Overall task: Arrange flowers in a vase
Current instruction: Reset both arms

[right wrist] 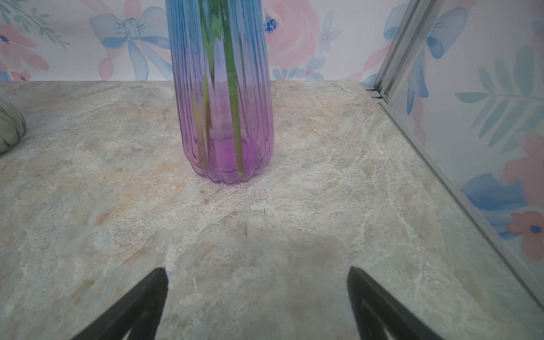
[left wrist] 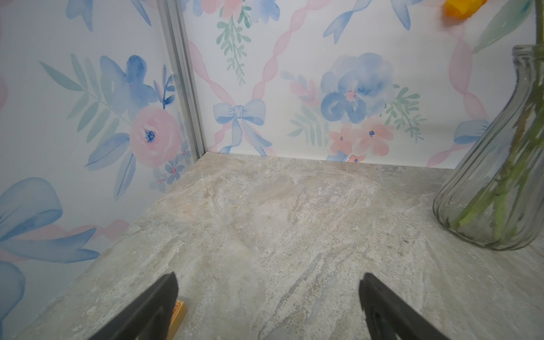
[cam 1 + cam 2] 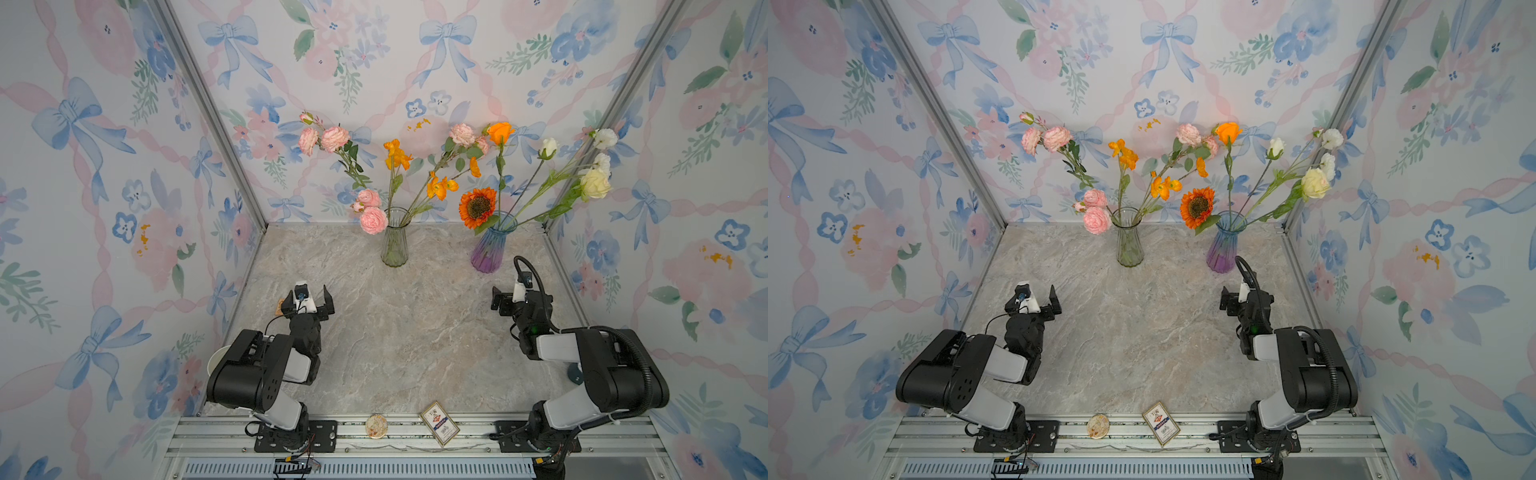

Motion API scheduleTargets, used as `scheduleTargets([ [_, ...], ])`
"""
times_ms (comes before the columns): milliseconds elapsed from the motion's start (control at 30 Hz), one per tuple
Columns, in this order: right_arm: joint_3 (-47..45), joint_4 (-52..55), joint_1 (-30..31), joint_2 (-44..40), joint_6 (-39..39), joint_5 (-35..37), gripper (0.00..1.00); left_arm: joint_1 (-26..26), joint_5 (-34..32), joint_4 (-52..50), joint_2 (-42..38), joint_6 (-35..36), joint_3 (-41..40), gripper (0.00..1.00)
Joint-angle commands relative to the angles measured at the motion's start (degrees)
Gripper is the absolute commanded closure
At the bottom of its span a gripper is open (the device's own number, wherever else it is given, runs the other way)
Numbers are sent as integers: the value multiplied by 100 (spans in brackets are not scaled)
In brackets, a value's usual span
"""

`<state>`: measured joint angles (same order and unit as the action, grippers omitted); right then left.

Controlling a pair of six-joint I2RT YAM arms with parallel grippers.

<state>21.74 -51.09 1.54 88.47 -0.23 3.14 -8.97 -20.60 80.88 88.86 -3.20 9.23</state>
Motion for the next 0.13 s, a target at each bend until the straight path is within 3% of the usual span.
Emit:
scheduleTargets([
  [0,76,-50,92,5,18,129,3,3,-40,-64,73,29,70,2],
  [100,68,-63,127,5,-4,198,3,-36,-243,-49,42,-6,43,2],
])
